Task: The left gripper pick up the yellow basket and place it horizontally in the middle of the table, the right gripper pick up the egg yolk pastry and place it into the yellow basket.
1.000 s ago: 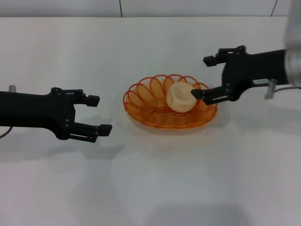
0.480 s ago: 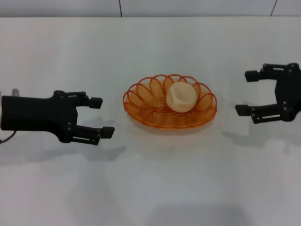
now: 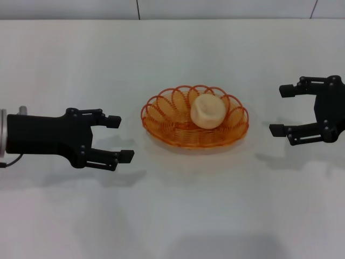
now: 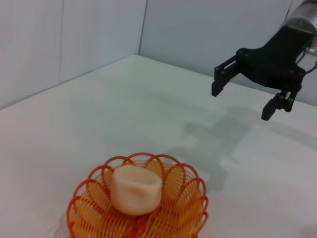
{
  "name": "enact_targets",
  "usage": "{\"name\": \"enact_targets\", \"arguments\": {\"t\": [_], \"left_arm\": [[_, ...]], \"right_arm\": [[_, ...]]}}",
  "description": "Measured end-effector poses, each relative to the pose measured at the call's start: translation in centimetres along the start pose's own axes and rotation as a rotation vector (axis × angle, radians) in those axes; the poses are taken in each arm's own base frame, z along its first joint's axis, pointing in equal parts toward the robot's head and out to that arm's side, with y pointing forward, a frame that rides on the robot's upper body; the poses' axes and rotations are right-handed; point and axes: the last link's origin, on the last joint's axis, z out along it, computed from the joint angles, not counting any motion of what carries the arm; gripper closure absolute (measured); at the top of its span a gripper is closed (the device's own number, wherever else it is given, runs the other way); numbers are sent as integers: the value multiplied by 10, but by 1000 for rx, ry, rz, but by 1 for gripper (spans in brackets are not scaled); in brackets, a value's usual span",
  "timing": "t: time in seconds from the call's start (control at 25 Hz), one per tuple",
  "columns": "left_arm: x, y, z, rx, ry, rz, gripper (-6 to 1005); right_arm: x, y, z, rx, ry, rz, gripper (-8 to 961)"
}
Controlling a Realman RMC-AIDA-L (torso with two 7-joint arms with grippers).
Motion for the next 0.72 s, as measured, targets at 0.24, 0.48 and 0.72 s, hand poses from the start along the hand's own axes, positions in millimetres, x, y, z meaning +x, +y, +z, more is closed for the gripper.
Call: {"name": "enact_targets", "arguments": {"t": [0.24,0.48,0.72], "left_arm": [[4,-1,9,-47,-26,22,111],[5,-2,13,-58,-46,26,111],[8,-3,12,-56,-41,33,112]], "right_arm": [[-1,-2,4,-8,19,-5,104],[-2,-3,6,-16,28,-11,105],[-3,-4,7,-18,31,-16,106]]}}
